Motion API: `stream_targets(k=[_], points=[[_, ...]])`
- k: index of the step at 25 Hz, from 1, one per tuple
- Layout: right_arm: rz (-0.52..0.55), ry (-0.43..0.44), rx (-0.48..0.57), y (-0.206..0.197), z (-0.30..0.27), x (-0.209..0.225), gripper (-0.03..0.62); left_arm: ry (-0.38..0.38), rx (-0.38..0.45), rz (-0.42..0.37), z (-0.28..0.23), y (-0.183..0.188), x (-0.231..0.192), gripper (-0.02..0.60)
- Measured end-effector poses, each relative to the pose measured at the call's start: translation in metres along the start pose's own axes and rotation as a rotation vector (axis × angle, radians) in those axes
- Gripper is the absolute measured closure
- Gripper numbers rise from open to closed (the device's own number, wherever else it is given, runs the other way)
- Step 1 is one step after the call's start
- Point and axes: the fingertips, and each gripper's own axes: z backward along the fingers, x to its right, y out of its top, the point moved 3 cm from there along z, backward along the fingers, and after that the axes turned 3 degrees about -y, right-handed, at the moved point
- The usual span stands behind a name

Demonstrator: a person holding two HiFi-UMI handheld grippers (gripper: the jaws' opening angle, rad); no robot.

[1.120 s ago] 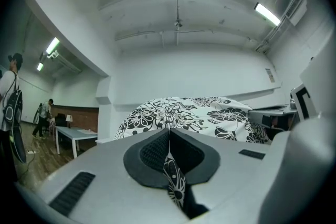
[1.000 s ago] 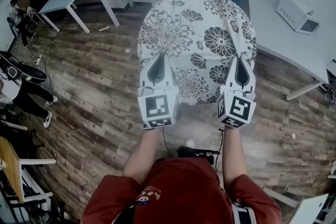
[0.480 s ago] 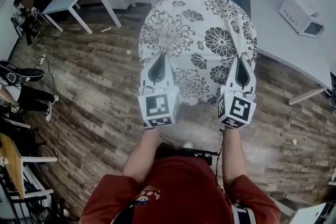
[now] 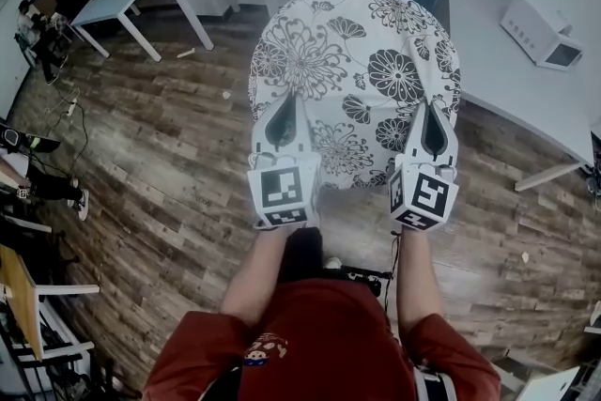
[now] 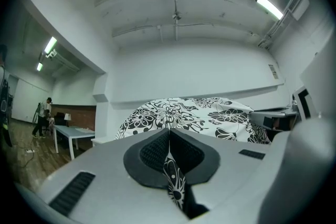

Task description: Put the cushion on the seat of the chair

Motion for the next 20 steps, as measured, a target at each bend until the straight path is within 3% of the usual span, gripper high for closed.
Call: stream_targets(k=[20], points=[[0.073,-0.001,0.075,-0.0079,-0.0006,-0.0001,0.565,-0.005,0.108,0.02,-0.0006,-0.0101,0.0009,0.552]])
